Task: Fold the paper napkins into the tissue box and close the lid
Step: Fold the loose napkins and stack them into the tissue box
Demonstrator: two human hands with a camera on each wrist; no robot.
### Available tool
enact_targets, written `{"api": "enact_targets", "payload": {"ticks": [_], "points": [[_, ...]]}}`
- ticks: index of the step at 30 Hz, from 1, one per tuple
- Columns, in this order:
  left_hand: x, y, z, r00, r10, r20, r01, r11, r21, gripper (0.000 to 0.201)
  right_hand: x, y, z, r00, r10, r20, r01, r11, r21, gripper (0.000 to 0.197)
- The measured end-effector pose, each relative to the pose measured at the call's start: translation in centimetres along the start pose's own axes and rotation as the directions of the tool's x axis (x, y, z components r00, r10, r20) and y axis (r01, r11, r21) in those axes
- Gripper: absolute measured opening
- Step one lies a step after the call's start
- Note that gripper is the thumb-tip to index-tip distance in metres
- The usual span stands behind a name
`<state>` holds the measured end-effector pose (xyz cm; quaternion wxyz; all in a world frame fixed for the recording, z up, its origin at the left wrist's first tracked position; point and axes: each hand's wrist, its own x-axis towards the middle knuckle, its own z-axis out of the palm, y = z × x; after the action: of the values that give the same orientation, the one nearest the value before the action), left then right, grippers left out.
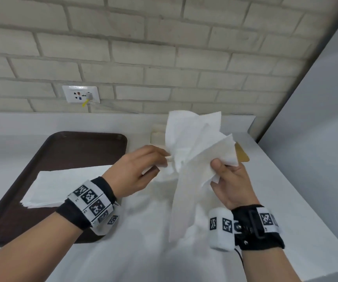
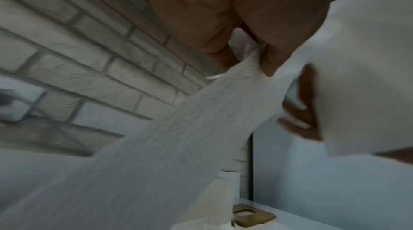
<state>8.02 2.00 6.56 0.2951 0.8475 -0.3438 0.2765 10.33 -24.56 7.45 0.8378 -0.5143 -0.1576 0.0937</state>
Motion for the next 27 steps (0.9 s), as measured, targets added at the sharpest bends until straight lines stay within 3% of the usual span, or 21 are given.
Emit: {"api": "enact_targets", "payload": {"ticks": [2, 6, 9, 12, 15, 17, 19, 21, 22, 24, 25, 27], "points": [[0.1, 0.8, 0.3, 0.997, 0.061, 0.038, -0.060, 0.998, -0.024, 0.018, 0.3, 0.7, 0.6, 0.997, 0.033, -0.075, -0.031, 0.999, 0.035, 0.022], [-0.1, 1.8, 0.5, 0.991, 0.071, 0.109, -0.058, 0.991, -0.123, 0.022, 0.8, 1.0, 0.9, 0.990, 0.034, -0.138, -0.025, 0.997, 0.072, 0.025], [-0.8, 2.5, 1.0, 0.995, -0.005, 0.099, 0.024, 0.981, -0.195, 0.035, 1.2, 0.8, 0.8, 0.984, 0.019, -0.179, -0.006, 0.997, 0.072, 0.021], [-1.6, 3.3, 2.2, 0.984, -0.175, 0.040, 0.179, 0.960, -0.216, 0.049, 1.6, -0.2, 0.5, 0.981, -0.036, -0.188, 0.041, 0.999, 0.024, 0.025], [-2.2, 3.3, 3.3, 0.914, -0.406, 0.017, 0.395, 0.878, -0.271, 0.050, 1.7, -2.1, -0.6, 0.980, -0.083, -0.179, 0.072, 0.995, -0.068, 0.023], [-2.1, 3.0, 3.6, 0.815, -0.580, 0.002, 0.541, 0.759, -0.361, 0.033, 1.6, -3.8, -1.3, 0.977, -0.148, -0.154, 0.138, 0.988, -0.076, 0.020], [-2.1, 2.0, 4.2, 0.686, -0.727, -0.008, 0.656, 0.624, -0.425, 0.017, 1.2, -5.2, -2.1, 0.968, -0.217, -0.127, 0.215, 0.976, -0.027, 0.021], [-1.3, 1.9, 4.6, 0.617, -0.787, 0.009, 0.704, 0.546, -0.454, 0.008, 0.9, -6.3, -3.3, 0.971, -0.230, -0.062, 0.237, 0.960, 0.148, 0.002], [-0.8, 2.1, 4.8, 0.602, -0.798, 0.027, 0.710, 0.520, -0.474, 0.008, 0.9, -6.5, -3.9, 0.980, -0.189, 0.063, 0.166, 0.950, 0.265, 0.013], [0.3, 2.4, 5.6, 0.594, -0.802, 0.053, 0.720, 0.501, -0.480, 0.033, 1.0, -5.7, -4.0, 0.968, -0.094, 0.234, -0.009, 0.913, 0.407, 0.028], [0.8, 2.6, 6.1, 0.589, -0.805, 0.071, 0.718, 0.482, -0.502, 0.041, 1.0, -5.2, -4.0, 0.969, -0.079, 0.233, 0.005, 0.954, 0.301, 0.030], [1.7, 3.1, 6.8, 0.598, -0.787, 0.151, 0.704, 0.425, -0.569, 0.043, 1.4, -3.6, -3.7, 0.993, -0.081, 0.091, 0.091, 0.989, -0.118, 0.014]]}}
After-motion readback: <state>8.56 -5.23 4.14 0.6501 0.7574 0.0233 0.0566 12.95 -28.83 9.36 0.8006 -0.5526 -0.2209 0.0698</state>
